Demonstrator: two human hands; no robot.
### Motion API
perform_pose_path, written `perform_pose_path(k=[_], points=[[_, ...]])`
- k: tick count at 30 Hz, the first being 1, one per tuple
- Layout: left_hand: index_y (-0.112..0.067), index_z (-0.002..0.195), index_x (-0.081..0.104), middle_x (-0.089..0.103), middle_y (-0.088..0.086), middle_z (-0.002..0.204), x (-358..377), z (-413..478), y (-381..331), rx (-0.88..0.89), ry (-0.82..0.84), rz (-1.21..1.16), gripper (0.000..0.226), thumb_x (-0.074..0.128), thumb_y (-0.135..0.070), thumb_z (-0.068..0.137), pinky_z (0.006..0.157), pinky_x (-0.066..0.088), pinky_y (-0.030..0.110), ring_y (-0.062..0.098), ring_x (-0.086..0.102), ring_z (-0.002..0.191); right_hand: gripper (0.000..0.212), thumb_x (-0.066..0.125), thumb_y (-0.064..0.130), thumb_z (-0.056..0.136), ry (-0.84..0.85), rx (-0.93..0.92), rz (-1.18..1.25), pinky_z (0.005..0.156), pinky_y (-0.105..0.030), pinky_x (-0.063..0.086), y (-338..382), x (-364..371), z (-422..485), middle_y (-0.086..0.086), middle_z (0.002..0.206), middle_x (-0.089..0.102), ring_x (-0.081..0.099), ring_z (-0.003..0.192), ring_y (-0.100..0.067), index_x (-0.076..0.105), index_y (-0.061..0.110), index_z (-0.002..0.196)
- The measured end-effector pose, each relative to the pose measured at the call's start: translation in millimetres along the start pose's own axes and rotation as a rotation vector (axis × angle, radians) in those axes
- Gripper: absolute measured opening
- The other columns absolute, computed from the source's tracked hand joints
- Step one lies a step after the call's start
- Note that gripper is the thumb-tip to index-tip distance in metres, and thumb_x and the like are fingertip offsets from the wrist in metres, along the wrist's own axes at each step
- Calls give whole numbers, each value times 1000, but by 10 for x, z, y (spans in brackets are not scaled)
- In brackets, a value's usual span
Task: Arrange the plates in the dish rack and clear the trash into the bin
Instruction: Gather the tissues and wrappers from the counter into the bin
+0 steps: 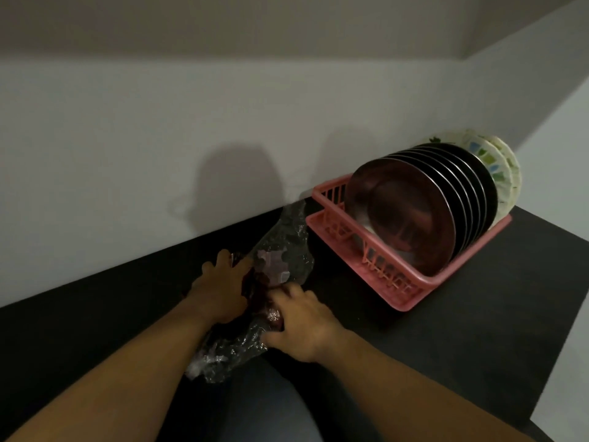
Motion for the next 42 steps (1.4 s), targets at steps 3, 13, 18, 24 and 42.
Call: perform_pose_path(k=[3, 13, 18, 24, 42], points=[[-39, 147, 17, 15, 7, 147, -85, -68, 79, -3, -29, -108, 77, 56, -41, 81, 101, 42, 47, 38, 36, 124, 64, 62, 53, 87, 22, 21, -129, 104, -46, 39, -71, 66, -63, -3, 142, 33, 38, 124, -27, 40, 26, 141], [-32, 147, 31, 47, 5, 137, -640, -423, -142, 121, -233, -228, 62, 52, -15, 91, 101, 40, 34, 24, 49, 120, 55, 63, 35, 88, 34, 50, -78, 106, -40, 40, -392, 26, -332, -3, 141, 34, 39, 122, -25, 47, 17, 137], [-37, 139, 41, 55, 0, 125, -699, -578, -244, 58, -197, -281, 56, 57, -15, 90, 94, 48, 37, 17, 55, 104, 59, 55, 9, 89, 1, 53, -71, 108, -39, 40, -495, 36, -432, -6, 143, 40, 42, 122, -27, 40, 20, 145], [-32, 125, 58, 56, -4, 117, -587, -601, -344, -17, -116, -339, 40, 63, -16, 89, 85, 54, 36, 14, 59, 93, 53, 50, 6, 92, -49, 24, -78, 107, -40, 42, -553, -25, -493, -3, 136, 47, 45, 122, -25, 47, 23, 142], [-41, 90, 48, 48, -15, 95, -599, -674, -335, -25, -171, -260, 37, 79, -44, 70, 59, 39, 19, 5, 53, 79, 22, 53, 32, 91, -116, 55, -300, 75, -29, 46, -459, -770, -454, 0, 110, 43, 51, 90, -16, 65, 16, 101]])
Point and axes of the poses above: each hand's wrist, its own z-axis towards the middle knuckle, its own x-axis out of the palm, y = z × x, the point moved 5 cm from there along z, towards the middle knuckle
